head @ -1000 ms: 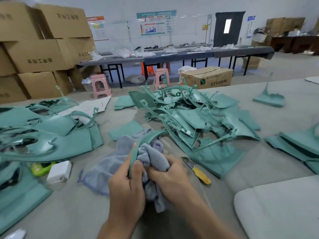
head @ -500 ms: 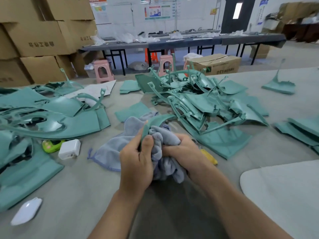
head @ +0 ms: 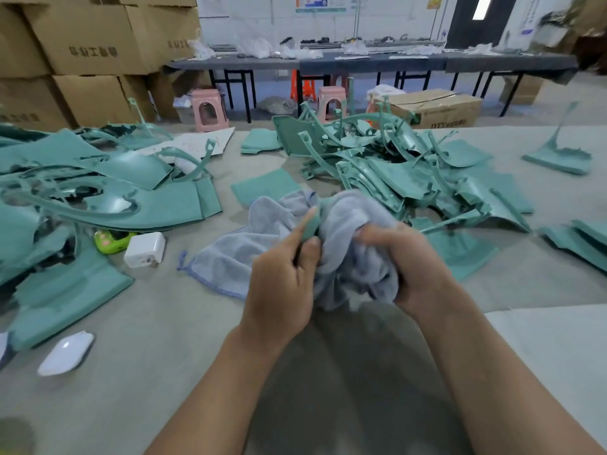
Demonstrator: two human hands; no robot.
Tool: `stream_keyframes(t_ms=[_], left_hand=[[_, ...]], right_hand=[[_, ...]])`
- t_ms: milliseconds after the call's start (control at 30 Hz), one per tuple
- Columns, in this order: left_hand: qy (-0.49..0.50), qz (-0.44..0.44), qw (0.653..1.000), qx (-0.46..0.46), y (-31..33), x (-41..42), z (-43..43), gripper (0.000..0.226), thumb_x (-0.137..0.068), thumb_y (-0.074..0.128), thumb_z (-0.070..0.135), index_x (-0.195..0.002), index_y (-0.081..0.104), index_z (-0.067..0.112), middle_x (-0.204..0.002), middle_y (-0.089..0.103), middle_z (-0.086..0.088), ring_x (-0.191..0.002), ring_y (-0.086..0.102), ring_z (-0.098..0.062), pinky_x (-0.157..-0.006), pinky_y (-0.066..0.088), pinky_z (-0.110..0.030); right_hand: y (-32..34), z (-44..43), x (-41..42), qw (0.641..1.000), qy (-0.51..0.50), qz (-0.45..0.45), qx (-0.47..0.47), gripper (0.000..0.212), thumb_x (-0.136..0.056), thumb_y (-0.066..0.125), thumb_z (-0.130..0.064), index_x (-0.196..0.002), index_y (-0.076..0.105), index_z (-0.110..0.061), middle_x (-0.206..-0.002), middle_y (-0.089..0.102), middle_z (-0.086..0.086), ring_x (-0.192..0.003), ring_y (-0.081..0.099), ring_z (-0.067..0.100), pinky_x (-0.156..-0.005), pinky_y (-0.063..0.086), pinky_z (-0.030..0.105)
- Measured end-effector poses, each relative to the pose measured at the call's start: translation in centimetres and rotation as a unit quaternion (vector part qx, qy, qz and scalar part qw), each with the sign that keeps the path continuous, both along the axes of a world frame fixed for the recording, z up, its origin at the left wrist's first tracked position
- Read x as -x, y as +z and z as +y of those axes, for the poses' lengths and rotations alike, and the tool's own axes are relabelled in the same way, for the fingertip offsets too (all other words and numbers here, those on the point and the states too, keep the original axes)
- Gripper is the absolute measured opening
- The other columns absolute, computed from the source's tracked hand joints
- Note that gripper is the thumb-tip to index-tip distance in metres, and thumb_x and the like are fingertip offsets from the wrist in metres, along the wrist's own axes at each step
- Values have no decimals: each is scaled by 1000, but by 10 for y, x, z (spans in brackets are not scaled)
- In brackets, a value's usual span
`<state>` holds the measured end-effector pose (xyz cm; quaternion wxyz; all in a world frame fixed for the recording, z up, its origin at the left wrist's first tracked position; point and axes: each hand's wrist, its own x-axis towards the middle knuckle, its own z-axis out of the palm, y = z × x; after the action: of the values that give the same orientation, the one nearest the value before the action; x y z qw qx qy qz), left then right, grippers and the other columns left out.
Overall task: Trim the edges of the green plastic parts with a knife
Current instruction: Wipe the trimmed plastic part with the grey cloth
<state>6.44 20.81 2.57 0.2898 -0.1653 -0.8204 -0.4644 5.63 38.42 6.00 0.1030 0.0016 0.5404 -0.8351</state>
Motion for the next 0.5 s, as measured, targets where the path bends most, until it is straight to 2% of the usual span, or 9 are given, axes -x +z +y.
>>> stream_keyframes(t_ms=[33,100,133,200,233,300,367,433,500], left_hand=[[3,21,999,34,0,-3,2,40,-103,50,29,-139,60,17,-112,72,11,-100,63,3,-88,43,-4],[18,103,989,103,2,-9,5,39,-103,51,25,-139,59,9,-130,67,-2,-120,61,-7,-109,42,-22],[42,154,978,136,4,-11,5,39,-104,51,24,-137,60,7,-133,66,-5,-126,60,-13,-115,40,-33],[99,204,954,196,11,-9,4,36,-104,51,23,-136,63,11,-136,65,-4,-130,58,-19,-116,38,-46],[111,196,946,233,14,-8,2,35,-102,53,20,-135,65,15,-137,64,-3,-132,56,-21,-116,38,-48],[68,108,943,307,13,-7,1,37,-90,60,15,-125,72,20,-135,66,-3,-128,60,-24,-112,42,-46],[-12,-31,953,300,8,-10,0,31,-83,56,23,-105,78,24,-115,74,1,-108,67,-27,-100,48,-36],[-7,-103,972,209,3,-8,-5,21,-84,59,27,-95,77,22,-101,72,6,-96,61,-23,-90,51,-38],[94,-81,984,127,-2,3,-13,31,-87,68,18,-118,71,20,-121,67,3,-112,55,-19,-103,46,-40]], right_hand=[[-1,2,4,997,-34,-2,68,39,-82,68,-8,-120,67,4,-107,72,26,-93,73,34,-77,62,41],[-1,6,8,985,-94,18,146,32,-98,52,-12,-127,58,-4,-96,75,13,-89,73,20,-79,61,31],[-2,10,9,980,-129,27,149,24,-104,43,-12,-123,57,-7,-84,73,5,-78,72,13,-72,60,25],[-4,18,8,975,-168,24,144,26,-104,47,-20,-100,71,-12,-77,72,-1,-70,72,11,-64,59,24],[-5,19,7,977,-155,22,141,27,-100,54,-26,-93,77,-15,-84,74,1,-77,74,14,-69,61,28],[-3,14,3,988,-95,42,115,31,-94,60,-31,-111,73,-9,-108,73,12,-105,70,23,-94,57,37],[-5,1,5,994,-88,64,-20,30,-92,68,-23,-119,70,-10,-118,73,18,-108,71,27,-94,57,42],[-9,-7,7,954,-167,90,-232,24,-85,76,-10,-103,76,-24,-101,78,7,-91,75,24,-79,63,39],[-11,-10,6,889,-222,116,-384,30,-78,77,-12,-101,74,-32,-84,75,-7,-82,72,20,-72,61,36]])
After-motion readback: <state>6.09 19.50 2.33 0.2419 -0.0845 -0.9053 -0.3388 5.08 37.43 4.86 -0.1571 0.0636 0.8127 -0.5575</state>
